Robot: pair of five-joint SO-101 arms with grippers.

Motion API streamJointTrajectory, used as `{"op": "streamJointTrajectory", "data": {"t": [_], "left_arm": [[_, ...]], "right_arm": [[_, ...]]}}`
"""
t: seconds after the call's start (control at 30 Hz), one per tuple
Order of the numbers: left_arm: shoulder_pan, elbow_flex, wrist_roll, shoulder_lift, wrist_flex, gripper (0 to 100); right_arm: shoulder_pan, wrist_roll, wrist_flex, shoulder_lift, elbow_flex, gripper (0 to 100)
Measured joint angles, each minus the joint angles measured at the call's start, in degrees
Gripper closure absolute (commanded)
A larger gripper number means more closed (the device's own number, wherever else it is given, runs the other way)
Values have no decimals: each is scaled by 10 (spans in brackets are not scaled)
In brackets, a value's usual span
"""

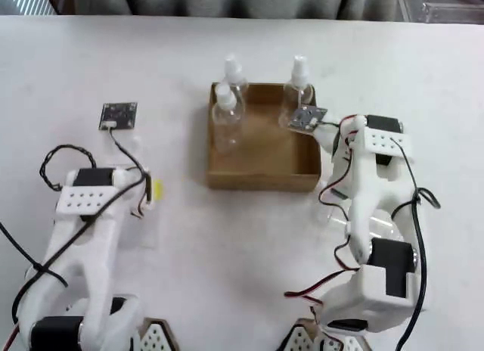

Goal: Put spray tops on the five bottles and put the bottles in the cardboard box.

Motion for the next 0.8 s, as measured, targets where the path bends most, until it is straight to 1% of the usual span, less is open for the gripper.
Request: {"op": "streamJointTrajectory", "data": {"t": [0.07,0.2,0.3,0.43,0.57,0.63,0.7,0.73,0.8], "left_arm": [[0,0,0,0,0,980],[0,0,0,0,0,980],[0,0,0,0,0,980],[0,0,0,0,0,980],[0,0,0,0,0,980],[0,0,0,0,0,980],[0,0,0,0,0,980],[0,0,0,0,0,980],[0,0,0,0,0,980]], "right_arm": [[5,7,0,4,0,849],[4,20,-6,21,3,847],[-1,38,-35,34,26,847],[-5,42,-89,36,59,847],[-6,42,-115,47,72,848],[-6,42,-127,50,76,877],[-6,37,-142,55,77,970],[-6,24,-153,57,77,995],[-6,-6,-171,57,77,966]]}}
